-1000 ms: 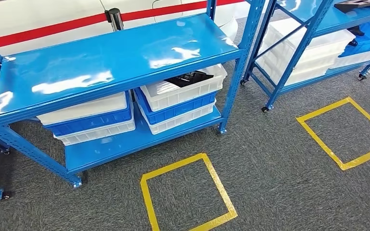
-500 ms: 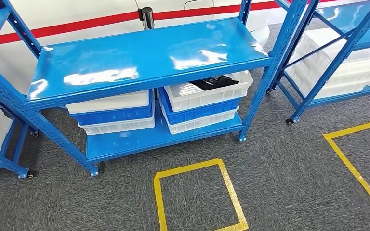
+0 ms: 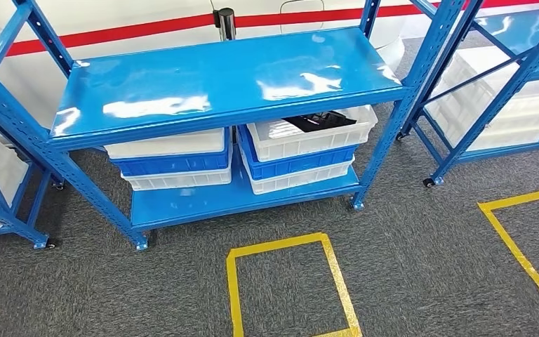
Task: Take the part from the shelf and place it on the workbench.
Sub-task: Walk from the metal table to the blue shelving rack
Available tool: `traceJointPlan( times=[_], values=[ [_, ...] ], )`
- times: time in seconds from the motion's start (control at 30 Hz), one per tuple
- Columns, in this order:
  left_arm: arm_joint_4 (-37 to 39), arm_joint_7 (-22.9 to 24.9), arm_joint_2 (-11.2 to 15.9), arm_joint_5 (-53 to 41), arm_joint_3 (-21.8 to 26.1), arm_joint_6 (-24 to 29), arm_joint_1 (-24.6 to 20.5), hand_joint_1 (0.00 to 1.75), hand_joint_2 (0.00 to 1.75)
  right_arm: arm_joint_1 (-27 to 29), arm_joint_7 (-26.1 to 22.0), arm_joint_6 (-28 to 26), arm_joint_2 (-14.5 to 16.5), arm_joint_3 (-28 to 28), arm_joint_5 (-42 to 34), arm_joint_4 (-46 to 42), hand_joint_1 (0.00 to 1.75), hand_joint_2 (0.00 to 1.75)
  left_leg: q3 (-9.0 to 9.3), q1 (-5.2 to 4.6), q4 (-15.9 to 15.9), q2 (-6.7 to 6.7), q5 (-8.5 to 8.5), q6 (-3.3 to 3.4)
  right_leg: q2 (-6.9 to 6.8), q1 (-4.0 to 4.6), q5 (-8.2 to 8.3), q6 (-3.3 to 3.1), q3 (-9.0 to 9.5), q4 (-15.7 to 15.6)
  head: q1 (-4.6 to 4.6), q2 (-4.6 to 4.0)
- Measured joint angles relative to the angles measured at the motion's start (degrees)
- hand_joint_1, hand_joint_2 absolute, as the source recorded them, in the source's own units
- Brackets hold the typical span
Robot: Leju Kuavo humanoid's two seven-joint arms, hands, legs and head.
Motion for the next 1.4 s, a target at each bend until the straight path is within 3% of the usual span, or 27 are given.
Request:
traceJointPlan(
  times=[0.07, 0.13, 0.17, 0.27, 0.3, 0.87, 0.97, 1.0, 1.1, 1.23, 1.4],
  values=[
    [0.0, -0.01, -0.05, 0.02, 0.02, 0.01, 0.06, 0.0, 1.75, 0.02, -0.04, -0.01, 0.0, -0.14, 0.03, 0.0, 0.0, 0.87, 0.09, -0.23, -0.05, -0.16, -0.02, -0.31, -0.09, -0.02, -0.05, -0.08, -0.18, -0.02, 0.02, 0.0],
    [0.0, -0.01, -0.04, 0.04, 0.03, 0.02, 0.1, 0.0, 1.75, 0.01, -0.05, -0.01, -0.03, -0.27, 0.03, 0.0, 0.0, 1.75, 0.07, -0.47, -0.04, -0.22, 0.01, -0.04, -0.12, -0.1, 0.04, 0.08, -0.05, -0.1, 0.01, 0.0],
    [0.0, -0.02, -0.04, 0.06, 0.03, 0.01, 0.1, 0.0, 1.31, 0.01, -0.06, -0.01, -0.04, -0.36, 0.03, 0.0, 0.0, 1.75, 0.05, -0.55, -0.03, -0.23, 0.03, 0.04, -0.12, -0.12, 0.11, 0.18, 0.04, -0.14, 0.01, 0.0],
    [0.0, -0.19, -0.04, 0.21, 0.04, -0.08, 0.1, 0.0, 1.31, 0.03, -0.22, -0.01, -0.03, -0.61, 0.02, 0.0, 0.0, 1.75, -0.08, -0.72, 0.02, -0.22, 0.11, 0.27, -0.12, -0.22, 0.27, 0.45, 0.27, -0.21, 0.01, 0.0],
    [0.0, -0.27, -0.04, 0.31, 0.04, -0.13, 0.1, 0.0, 1.75, 0.03, -0.31, -0.01, -0.03, -0.67, 0.02, 0.0, 0.0, 1.75, -0.1, -0.76, 0.03, -0.22, 0.11, 0.34, -0.11, -0.27, 0.3, 0.49, 0.28, -0.24, 0.01, 0.0],
    [0.0, -0.36, -0.04, 0.51, 0.05, -0.18, 0.1, 0.0, 1.75, -0.02, -1.34, 0.02, -0.03, -1.91, -0.66, 0.0, 0.0, 1.75, -0.07, -0.52, 0.04, -0.26, 0.1, 0.52, -0.11, -0.44, 0.25, 0.6, 0.32, -0.29, -0.01, 0.0],
    [0.0, -0.06, -0.04, 0.28, 0.05, 0.28, 0.09, 0.0, 1.75, -0.02, -1.56, 0.01, -0.03, -2.09, -0.74, 0.0, 0.0, 0.44, -0.07, -0.47, 0.04, -0.26, 0.1, 0.51, -0.11, -0.41, 0.25, 0.6, 0.32, -0.29, -0.01, 0.0],
    [0.0, 0.3, -0.04, 0.07, 0.05, 0.73, 0.09, 0.0, 1.75, -0.02, -1.72, 0.01, -0.03, -2.15, -0.75, 0.0, 0.0, 0.44, -0.07, -0.47, 0.04, -0.26, 0.1, 0.51, -0.11, -0.4, 0.25, 0.6, 0.32, -0.29, -0.01, 0.0],
    [0.0, 1.18, -0.05, -0.76, 0.05, 2.25, 0.1, 0.0, 1.75, -0.02, -2.39, 0.0, -0.03, -2.44, -0.79, 0.0, 0.0, 1.75, -0.07, -0.46, 0.04, -0.26, 0.1, 0.51, -0.11, -0.37, 0.25, 0.6, 0.32, -0.29, -0.01, 0.0],
    [-0.09, 1.4, 0.1, -0.31, -1.15, 3.02, 0.39, 0.0, 1.75, 0.25, -3.18, 1.4, -0.15, -2.54, -1.39, -0.12, 0.0, 1.75, -0.06, -0.45, 0.04, -0.26, 0.1, 0.51, -0.11, -0.37, 0.25, 0.6, 0.33, -0.29, -0.01, 0.0],
    [-0.83, 1.92, 0.88, 5.02, -6.73, 2.37, 1.73, 0.0, 1.75, 1.36, -4.78, 5.83, -0.91, -2.2, -4.3, -0.9, 0.0, 1.75, -0.07, -0.46, 0.04, -0.26, 0.1, 0.51, -0.11, -0.37, 0.25, 0.6, 0.33, -0.29, -0.01, 0.0]
  ],
)
